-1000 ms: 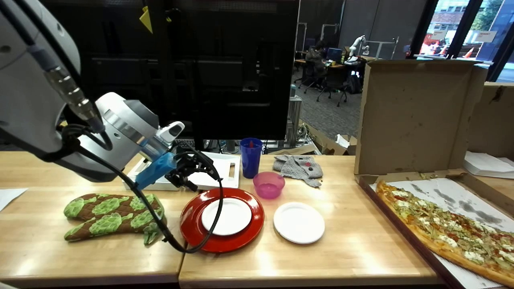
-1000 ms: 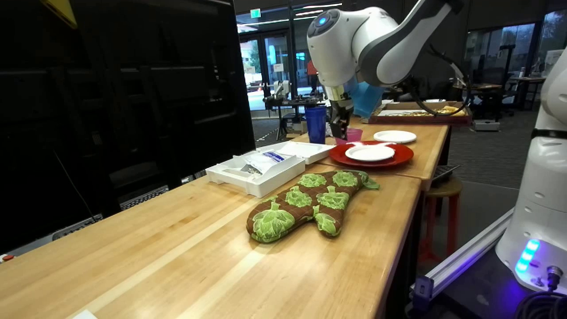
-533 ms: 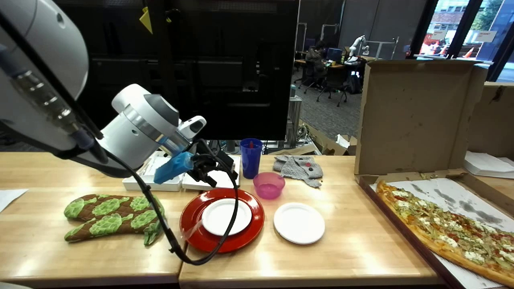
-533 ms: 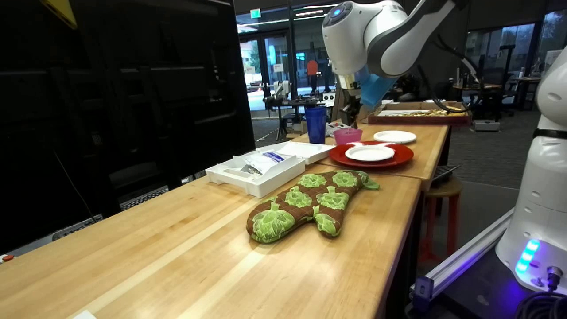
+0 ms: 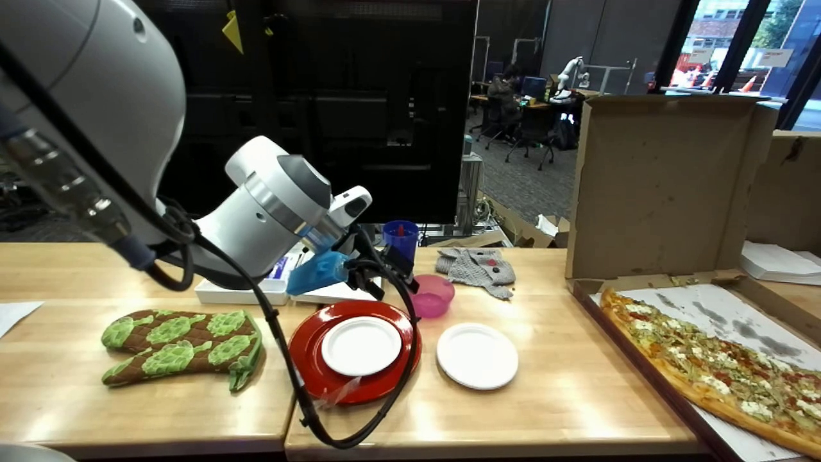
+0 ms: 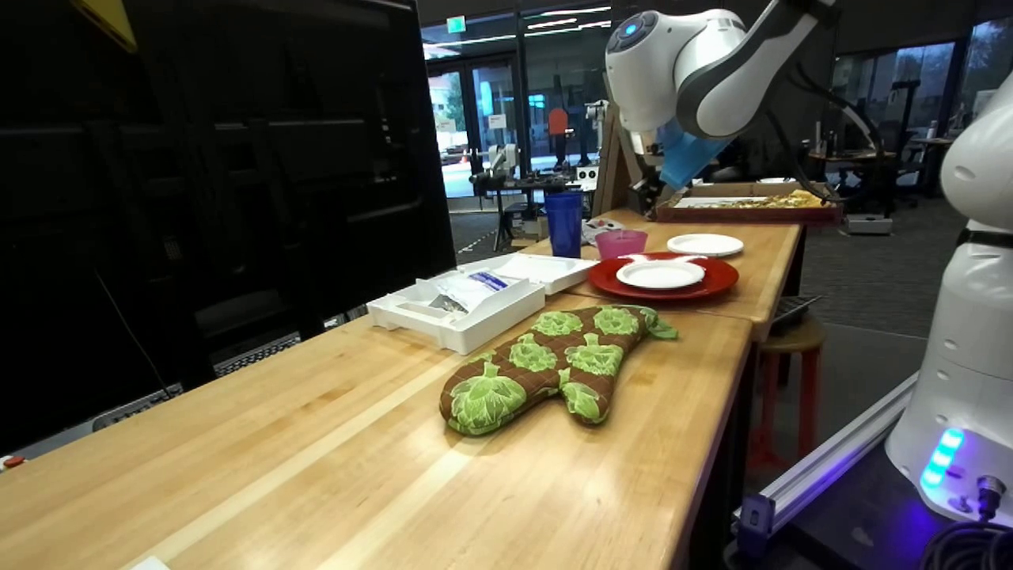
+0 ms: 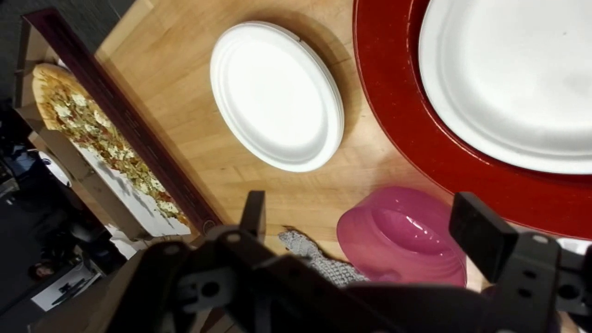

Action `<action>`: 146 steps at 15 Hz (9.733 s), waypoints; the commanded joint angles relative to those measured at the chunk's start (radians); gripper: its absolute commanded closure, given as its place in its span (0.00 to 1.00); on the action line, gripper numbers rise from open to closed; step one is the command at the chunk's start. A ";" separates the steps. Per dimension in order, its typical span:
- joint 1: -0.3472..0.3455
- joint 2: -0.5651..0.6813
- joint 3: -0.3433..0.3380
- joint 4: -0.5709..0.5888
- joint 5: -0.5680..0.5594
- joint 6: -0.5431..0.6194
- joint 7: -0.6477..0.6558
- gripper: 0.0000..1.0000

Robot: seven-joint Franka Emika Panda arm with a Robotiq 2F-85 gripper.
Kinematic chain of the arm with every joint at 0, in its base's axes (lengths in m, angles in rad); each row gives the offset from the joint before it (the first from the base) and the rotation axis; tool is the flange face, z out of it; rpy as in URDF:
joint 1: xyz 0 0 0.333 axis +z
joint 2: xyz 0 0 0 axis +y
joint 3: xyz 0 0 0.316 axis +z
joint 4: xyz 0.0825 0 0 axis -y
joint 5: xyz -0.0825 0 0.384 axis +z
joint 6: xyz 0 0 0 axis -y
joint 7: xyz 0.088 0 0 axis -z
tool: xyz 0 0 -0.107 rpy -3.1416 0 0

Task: Put one white plate on the red plate, then the pink plate on the left white plate

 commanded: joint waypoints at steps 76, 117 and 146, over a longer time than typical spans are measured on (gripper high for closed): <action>-0.071 0.409 -0.226 0.228 0.048 0.137 -0.051 0.00; -0.072 0.430 -0.225 0.262 0.059 0.125 -0.152 0.86; -0.125 0.360 -0.273 0.278 0.313 0.194 -0.329 0.09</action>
